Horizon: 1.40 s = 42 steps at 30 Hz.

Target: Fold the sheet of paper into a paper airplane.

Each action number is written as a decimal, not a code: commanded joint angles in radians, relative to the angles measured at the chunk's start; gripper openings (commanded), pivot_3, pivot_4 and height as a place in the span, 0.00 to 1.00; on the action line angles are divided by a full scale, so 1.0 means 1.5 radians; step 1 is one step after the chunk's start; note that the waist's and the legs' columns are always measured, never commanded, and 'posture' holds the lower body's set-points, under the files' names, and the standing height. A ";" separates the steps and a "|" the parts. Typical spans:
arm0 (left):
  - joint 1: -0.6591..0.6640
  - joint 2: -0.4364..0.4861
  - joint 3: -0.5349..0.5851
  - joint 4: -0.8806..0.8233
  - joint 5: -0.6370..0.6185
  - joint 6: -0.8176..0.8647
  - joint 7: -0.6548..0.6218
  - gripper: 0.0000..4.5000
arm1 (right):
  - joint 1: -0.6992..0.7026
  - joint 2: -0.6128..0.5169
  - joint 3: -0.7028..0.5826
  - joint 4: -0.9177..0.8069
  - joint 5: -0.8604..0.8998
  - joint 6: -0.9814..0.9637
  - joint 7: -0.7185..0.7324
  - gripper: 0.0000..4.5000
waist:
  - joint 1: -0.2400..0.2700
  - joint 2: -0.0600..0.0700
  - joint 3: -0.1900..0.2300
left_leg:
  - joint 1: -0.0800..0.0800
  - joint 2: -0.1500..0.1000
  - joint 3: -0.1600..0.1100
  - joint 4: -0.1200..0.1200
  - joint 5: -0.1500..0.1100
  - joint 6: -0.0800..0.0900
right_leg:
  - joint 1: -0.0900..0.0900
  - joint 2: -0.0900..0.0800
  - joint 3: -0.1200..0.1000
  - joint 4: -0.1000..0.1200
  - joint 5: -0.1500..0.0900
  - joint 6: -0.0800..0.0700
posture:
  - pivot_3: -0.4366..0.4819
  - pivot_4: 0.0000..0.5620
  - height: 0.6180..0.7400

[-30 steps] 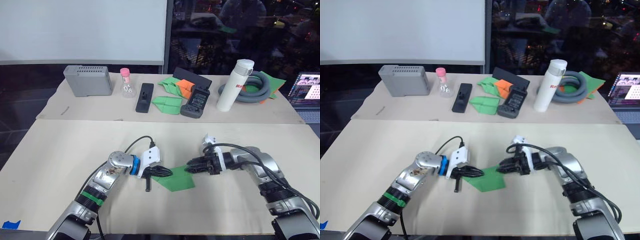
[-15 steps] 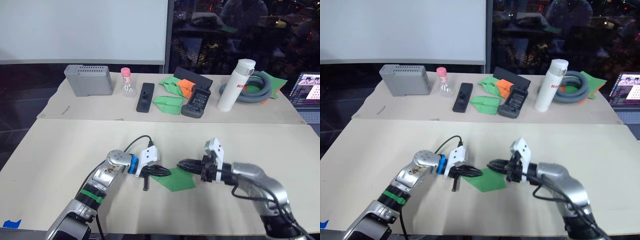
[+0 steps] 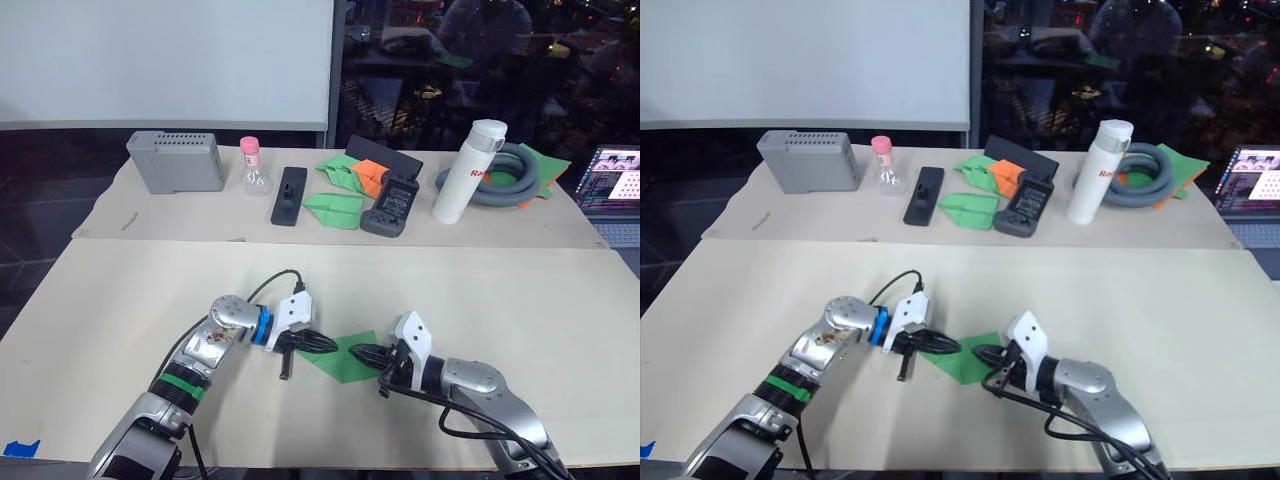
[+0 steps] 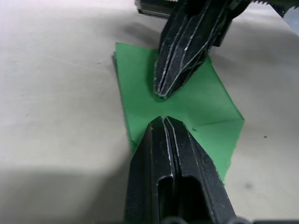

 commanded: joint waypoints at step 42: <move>0.006 0.007 -0.015 0.032 0.024 -0.044 -0.033 0.00 | 0.091 -0.091 -0.085 0.104 -0.093 -0.242 -0.037 0.01 | 0.008 0.000 -0.001 | 0.002 -0.001 0.000 0.001 -0.001 0.001 | 0.003 0.000 0.000 -0.001 0.000 0.000 | 0.48 0.27 1.00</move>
